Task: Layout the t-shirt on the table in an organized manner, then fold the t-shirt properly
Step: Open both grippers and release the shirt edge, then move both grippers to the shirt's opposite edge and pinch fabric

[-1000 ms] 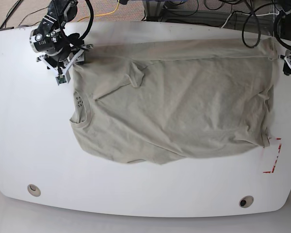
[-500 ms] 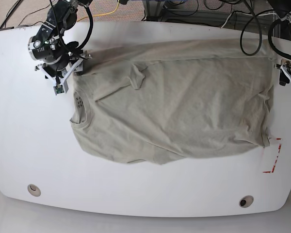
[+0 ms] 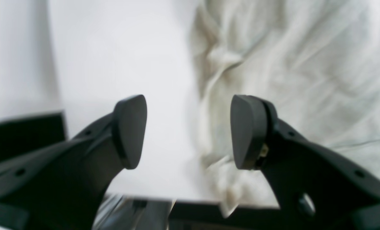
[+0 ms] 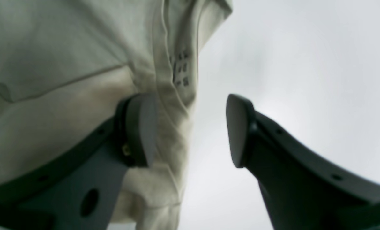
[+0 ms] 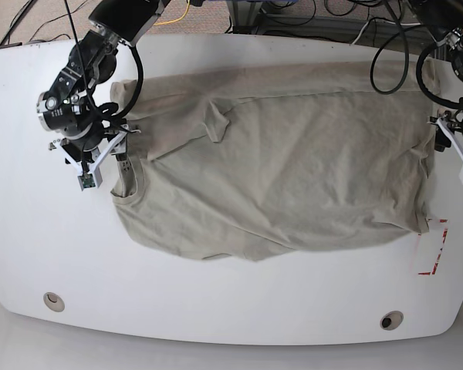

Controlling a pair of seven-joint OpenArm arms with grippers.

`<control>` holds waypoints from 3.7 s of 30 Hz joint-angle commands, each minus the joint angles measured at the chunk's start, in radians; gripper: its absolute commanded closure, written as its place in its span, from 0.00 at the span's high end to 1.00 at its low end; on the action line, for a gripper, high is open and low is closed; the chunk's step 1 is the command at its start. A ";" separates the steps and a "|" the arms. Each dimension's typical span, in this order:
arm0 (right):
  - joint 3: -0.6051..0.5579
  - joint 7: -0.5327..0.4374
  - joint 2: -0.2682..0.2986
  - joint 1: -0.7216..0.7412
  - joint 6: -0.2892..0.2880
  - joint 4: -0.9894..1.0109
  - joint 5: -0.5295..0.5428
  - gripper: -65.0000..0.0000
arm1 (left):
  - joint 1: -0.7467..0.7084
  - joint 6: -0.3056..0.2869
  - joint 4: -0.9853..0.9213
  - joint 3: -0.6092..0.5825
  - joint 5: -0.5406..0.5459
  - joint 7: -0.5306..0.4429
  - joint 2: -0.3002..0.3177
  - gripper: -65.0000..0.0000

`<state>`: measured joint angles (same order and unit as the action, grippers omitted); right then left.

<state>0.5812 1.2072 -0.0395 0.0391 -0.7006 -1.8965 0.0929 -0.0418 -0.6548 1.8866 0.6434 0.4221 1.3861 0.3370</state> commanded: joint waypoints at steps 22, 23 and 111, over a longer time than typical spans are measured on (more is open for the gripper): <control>0.001 -0.384 0.180 0.448 0.002 0.779 0.006 0.51 | 0.133 0.002 -0.048 -0.172 -0.365 -0.311 -0.123 0.60; 0.001 -0.419 0.191 0.473 0.002 0.834 0.006 0.51 | 0.155 0.002 -0.072 -0.168 -0.380 -0.311 -0.128 0.60; -0.247 -0.797 0.211 0.597 0.002 1.328 0.015 0.03 | 0.748 0.367 -1.495 -0.145 -0.421 -0.988 0.021 0.60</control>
<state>0.3328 0.4168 0.1635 0.6140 -0.6880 -0.5301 0.0917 0.6842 -0.2878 0.3840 0.4984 -0.0029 0.3767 0.3450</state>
